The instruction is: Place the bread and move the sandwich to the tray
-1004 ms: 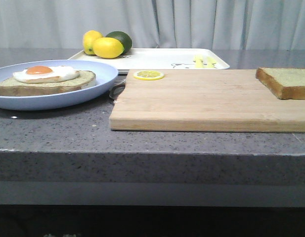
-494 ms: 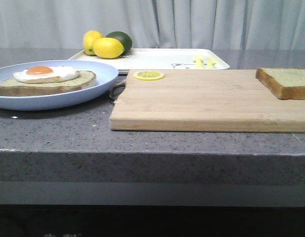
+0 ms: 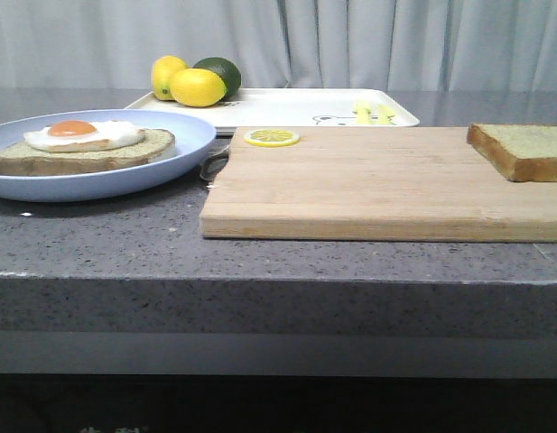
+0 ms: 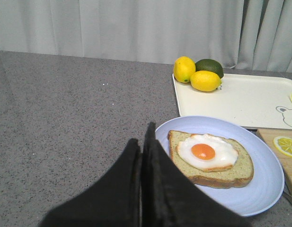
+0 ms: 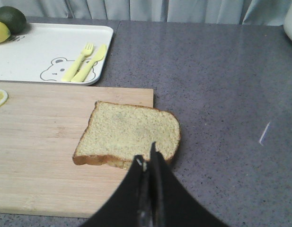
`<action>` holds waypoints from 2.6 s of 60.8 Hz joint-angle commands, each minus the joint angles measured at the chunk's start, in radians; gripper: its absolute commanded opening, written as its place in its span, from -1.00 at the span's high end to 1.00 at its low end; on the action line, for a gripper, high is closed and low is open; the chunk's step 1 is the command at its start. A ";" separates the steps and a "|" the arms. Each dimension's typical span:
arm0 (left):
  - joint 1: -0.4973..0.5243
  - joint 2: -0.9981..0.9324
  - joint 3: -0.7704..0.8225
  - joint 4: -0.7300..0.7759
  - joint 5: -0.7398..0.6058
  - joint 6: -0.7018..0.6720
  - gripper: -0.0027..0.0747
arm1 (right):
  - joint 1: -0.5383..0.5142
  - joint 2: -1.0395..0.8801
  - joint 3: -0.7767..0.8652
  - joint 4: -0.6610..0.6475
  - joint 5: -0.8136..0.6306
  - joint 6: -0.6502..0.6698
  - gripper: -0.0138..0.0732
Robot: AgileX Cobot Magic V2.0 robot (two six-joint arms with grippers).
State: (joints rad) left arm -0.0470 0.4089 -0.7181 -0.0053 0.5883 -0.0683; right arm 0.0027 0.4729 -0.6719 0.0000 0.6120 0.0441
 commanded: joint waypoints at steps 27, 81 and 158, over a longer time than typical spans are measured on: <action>0.000 0.106 -0.030 -0.005 -0.074 0.003 0.51 | -0.006 0.119 -0.026 -0.012 0.066 -0.011 -0.24; -0.211 0.110 -0.030 0.016 -0.057 0.029 -0.13 | -0.006 0.357 -0.274 0.010 0.418 -0.011 -0.70; -0.291 0.110 -0.030 0.031 -0.015 0.029 -0.13 | -0.620 1.064 -0.470 0.953 0.612 -0.714 -0.58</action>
State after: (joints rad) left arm -0.3313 0.5053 -0.7181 0.0241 0.6390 -0.0411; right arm -0.6100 1.5401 -1.1110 0.8534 1.2157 -0.6168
